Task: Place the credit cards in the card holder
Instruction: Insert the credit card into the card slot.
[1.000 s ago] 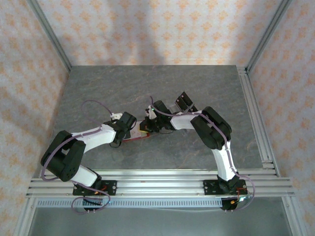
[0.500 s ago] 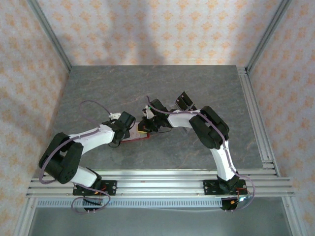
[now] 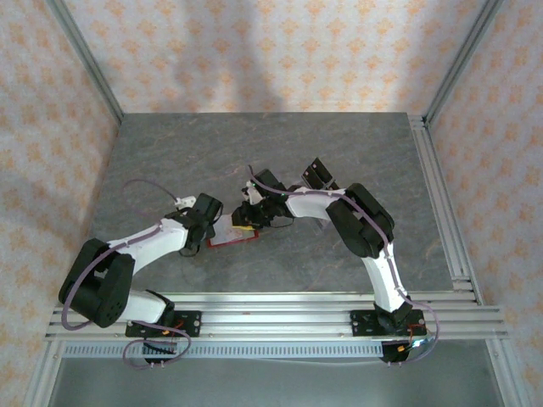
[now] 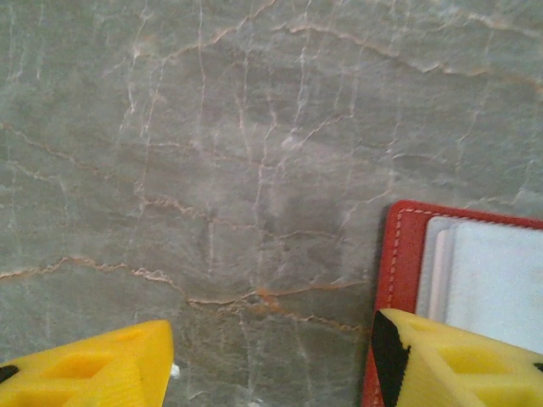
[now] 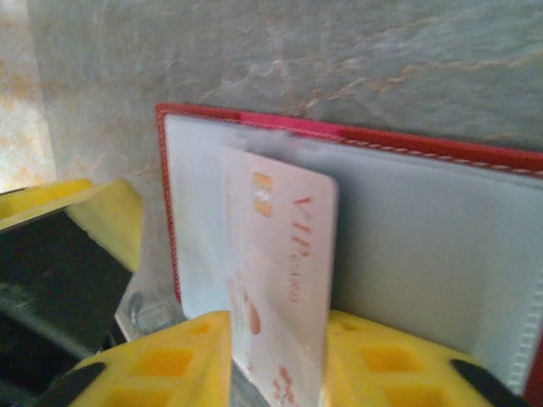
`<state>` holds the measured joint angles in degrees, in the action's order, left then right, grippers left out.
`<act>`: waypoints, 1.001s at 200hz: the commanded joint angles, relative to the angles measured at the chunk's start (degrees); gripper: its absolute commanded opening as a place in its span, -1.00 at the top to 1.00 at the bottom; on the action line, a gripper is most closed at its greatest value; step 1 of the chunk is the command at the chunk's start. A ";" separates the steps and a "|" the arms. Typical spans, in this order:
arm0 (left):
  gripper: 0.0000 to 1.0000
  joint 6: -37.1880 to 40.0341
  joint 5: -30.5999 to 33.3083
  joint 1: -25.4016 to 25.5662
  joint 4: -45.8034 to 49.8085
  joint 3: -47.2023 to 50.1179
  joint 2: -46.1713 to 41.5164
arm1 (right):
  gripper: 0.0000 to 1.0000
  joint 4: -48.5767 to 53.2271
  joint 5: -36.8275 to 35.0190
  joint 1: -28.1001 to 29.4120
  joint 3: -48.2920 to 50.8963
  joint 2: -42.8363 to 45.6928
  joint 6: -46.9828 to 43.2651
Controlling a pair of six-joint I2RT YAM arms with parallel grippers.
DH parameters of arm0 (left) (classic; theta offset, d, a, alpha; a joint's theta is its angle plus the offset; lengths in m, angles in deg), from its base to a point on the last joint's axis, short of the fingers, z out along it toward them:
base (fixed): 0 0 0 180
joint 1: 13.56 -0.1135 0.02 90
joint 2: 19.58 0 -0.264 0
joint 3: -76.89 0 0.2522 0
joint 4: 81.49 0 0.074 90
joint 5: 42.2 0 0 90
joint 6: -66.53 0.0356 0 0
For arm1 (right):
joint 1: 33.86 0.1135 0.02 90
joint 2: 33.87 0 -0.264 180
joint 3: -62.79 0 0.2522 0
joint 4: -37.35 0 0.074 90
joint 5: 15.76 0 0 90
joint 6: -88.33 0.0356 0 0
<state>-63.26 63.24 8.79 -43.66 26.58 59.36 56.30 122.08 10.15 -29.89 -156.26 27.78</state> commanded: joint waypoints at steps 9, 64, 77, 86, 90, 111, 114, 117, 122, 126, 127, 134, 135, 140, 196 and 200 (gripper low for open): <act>-0.29 -2.25 1.23 -0.42 0.89 1.32 -0.54 | 0.11 10.26 -5.14 -0.06 -1.18 1.15 -3.92; -0.28 -2.86 -0.08 -0.46 -0.52 2.43 -0.04 | -0.12 18.06 -8.43 -0.08 -5.57 2.89 -7.72; -0.27 -2.46 -0.46 -0.44 -0.93 2.46 -0.06 | -0.12 19.46 -9.17 -0.07 -6.54 3.19 -8.44; -0.27 -2.14 -0.81 -0.40 -1.29 2.54 -0.05 | -0.13 20.19 -9.69 -0.07 -7.12 3.54 -8.80; -0.27 -1.93 -0.96 -0.38 -1.37 2.51 -0.01 | -0.13 20.46 -9.86 -0.13 -7.22 3.70 -8.96; -0.26 -1.20 -1.84 -0.39 -2.00 2.19 0.39 | -0.13 21.94 -10.67 -0.24 -8.08 4.73 -9.74; -0.26 -1.09 -1.96 -0.42 -2.12 2.11 0.39 | -0.13 22.03 -10.77 -0.32 -8.18 4.85 -9.78; -0.26 -0.96 -2.16 -0.44 -2.14 2.04 0.35 | -0.13 22.16 -10.75 -0.33 -8.20 5.00 -9.77; -0.26 -0.83 -2.35 -0.38 -2.19 1.87 0.42 | -0.13 22.37 -10.82 -0.41 -8.31 5.19 -9.89; -0.26 -0.69 -2.57 -0.42 -2.11 1.72 0.38 | -0.13 22.61 -10.91 -0.50 -8.43 5.38 -10.05; -0.26 -0.66 -2.63 -0.40 -2.11 1.69 0.41 | -0.13 22.68 -10.96 -0.54 -8.44 5.39 -10.08; -0.25 -0.47 -3.01 -0.42 -2.26 1.50 0.20 | -0.13 23.01 -11.24 -0.67 -8.56 5.82 -10.26; -0.25 -0.42 -3.03 -0.40 -2.27 1.54 0.14 | -0.13 23.01 -11.34 -0.67 -8.55 5.83 -10.32; -0.25 -0.23 -3.43 -0.38 -2.36 1.34 -0.15 | -0.13 23.25 -11.62 -0.76 -8.54 6.08 -10.50; -0.25 0.94 -6.08 0.00 -2.42 0.04 -2.48 | 0.47 29.44 -18.26 -1.38 -10.56 7.03 -14.32; -0.25 1.03 -6.29 0.06 -2.52 -0.01 -2.33 | 0.57 30.16 -18.83 -1.38 -10.98 6.74 -14.73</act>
<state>-63.64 58.08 8.79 -45.43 28.28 58.00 80.76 108.68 8.92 -37.82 -150.91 15.85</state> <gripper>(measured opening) 0.628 0.342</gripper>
